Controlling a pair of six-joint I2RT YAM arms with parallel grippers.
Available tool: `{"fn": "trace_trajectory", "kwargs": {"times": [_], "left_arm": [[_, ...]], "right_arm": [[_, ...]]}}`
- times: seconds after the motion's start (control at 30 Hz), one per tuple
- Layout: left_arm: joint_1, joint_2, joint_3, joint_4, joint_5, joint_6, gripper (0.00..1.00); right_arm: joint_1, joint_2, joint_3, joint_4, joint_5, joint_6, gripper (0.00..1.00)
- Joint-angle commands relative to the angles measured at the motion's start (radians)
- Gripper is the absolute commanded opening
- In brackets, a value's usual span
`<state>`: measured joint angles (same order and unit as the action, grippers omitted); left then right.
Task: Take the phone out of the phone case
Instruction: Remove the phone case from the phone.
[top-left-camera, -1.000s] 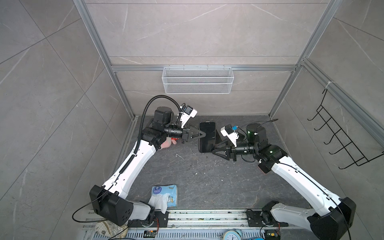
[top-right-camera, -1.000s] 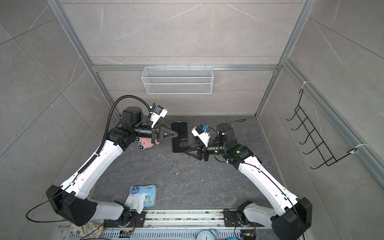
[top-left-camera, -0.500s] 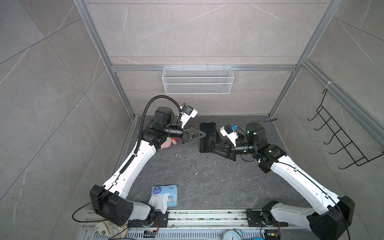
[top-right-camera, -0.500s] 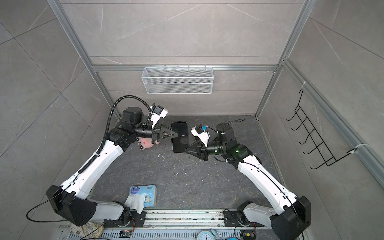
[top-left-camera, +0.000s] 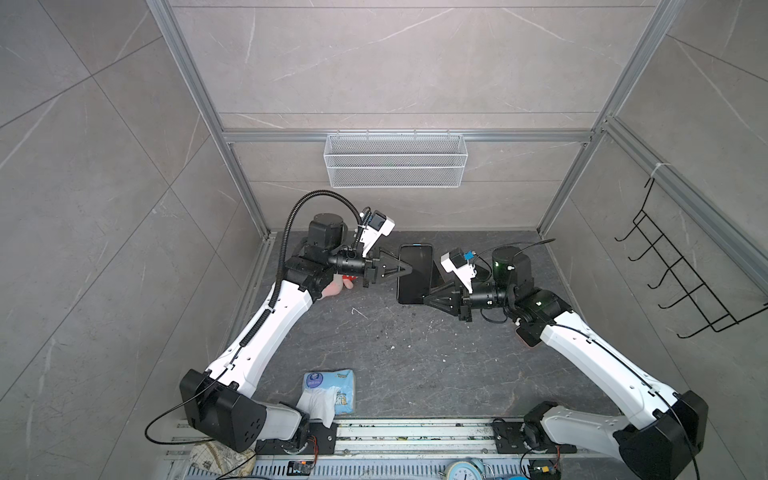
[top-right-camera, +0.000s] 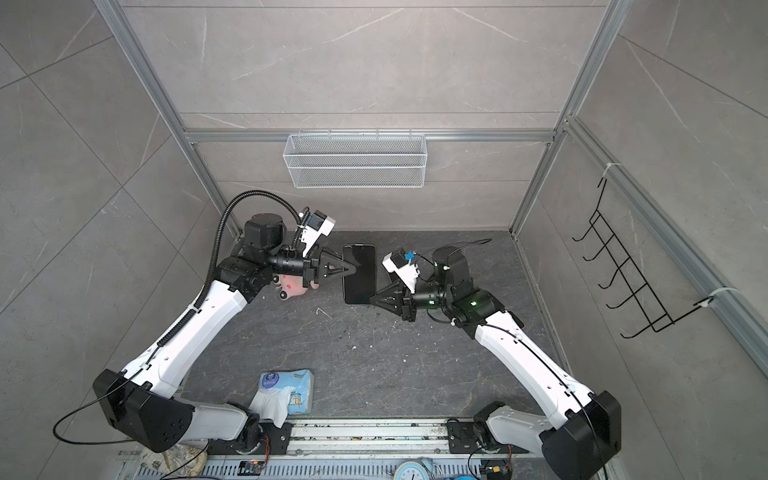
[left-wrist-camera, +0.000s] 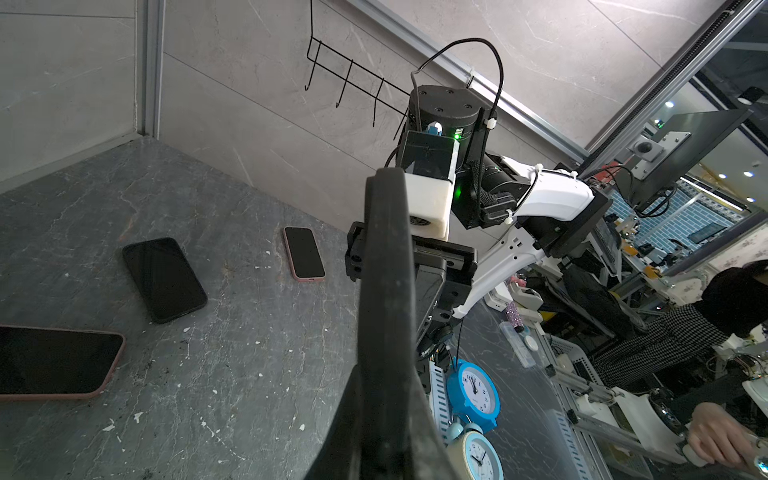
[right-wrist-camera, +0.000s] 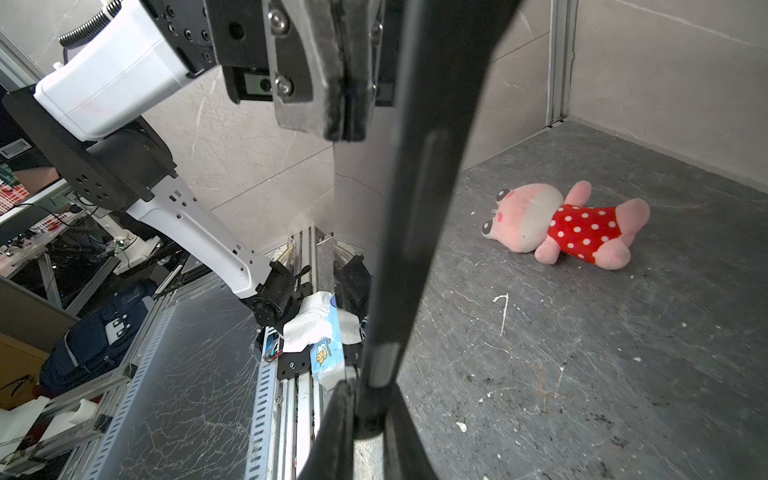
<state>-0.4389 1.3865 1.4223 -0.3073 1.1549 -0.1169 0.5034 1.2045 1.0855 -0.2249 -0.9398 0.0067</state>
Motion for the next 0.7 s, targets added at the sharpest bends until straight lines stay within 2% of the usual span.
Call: {"fn": "trace_trajectory", "kwargs": {"times": [0.0,0.1,0.33,0.43,0.67], "left_arm": [[-0.005,-0.019,0.016,0.089,0.016,-0.06,0.0],[-0.004,-0.006,0.014,0.126,0.024,-0.104,0.0],[-0.019,0.057,-0.026,0.345,0.039,-0.336,0.0],[-0.041,0.082,-0.041,0.412,0.024,-0.405,0.0],[-0.084,0.137,-0.069,0.554,-0.011,-0.561,0.0]], "right_arm": [[0.009,0.002,-0.028,0.019,-0.02,-0.067,0.08],[0.011,-0.002,-0.047,0.032,-0.019,-0.097,0.07],[0.05,-0.05,-0.138,0.132,-0.021,-0.265,0.04],[0.052,-0.051,-0.15,0.194,-0.006,-0.278,0.0],[0.052,-0.026,-0.147,0.299,-0.002,-0.296,0.0]]}}
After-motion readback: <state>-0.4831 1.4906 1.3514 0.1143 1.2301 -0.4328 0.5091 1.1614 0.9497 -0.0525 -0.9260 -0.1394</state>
